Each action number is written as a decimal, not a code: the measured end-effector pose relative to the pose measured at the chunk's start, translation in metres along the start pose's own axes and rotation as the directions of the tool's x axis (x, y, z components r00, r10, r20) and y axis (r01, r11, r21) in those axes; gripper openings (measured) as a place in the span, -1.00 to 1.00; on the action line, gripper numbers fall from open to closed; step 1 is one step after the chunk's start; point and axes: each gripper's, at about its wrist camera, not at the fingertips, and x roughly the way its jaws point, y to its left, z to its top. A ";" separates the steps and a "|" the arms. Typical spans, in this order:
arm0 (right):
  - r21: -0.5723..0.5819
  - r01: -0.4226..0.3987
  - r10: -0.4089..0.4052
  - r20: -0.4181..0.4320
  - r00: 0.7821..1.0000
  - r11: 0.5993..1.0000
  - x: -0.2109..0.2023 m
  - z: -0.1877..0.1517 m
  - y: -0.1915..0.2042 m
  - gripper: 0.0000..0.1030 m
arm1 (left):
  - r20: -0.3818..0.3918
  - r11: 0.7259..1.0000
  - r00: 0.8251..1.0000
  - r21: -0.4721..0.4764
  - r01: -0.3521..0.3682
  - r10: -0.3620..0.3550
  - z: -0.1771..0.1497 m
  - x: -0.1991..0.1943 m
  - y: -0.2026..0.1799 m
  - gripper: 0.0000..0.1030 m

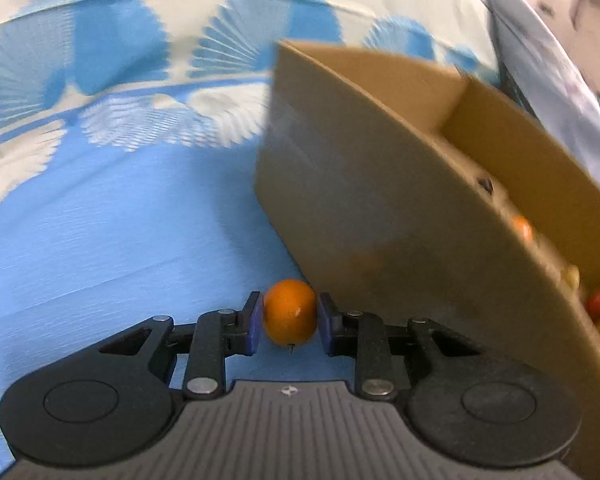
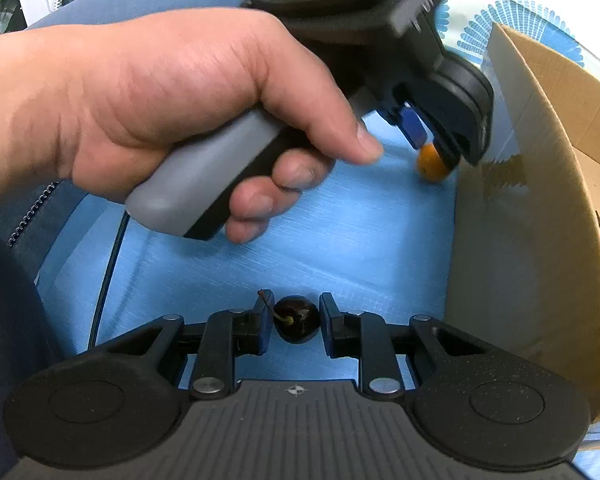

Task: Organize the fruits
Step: 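Lift the orange fruit and cherry and carry them toward the box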

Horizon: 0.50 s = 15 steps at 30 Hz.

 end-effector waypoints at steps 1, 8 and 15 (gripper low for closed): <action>-0.004 0.002 -0.002 0.007 1.000 1.000 -0.001 -0.001 0.000 -0.51 | 0.012 0.999 1.000 -0.038 -0.009 0.009 0.001 -0.007 0.005 -0.39; -0.014 0.027 -0.026 0.049 0.998 1.000 -0.005 -0.001 0.002 -0.51 | -0.029 0.961 0.978 -0.180 -0.208 0.207 -0.019 -0.067 0.020 -0.39; -0.008 0.027 -0.027 0.063 0.998 1.000 -0.014 -0.006 0.003 -0.51 | -0.175 0.901 0.965 -0.355 -0.249 0.198 -0.041 -0.084 0.044 -0.38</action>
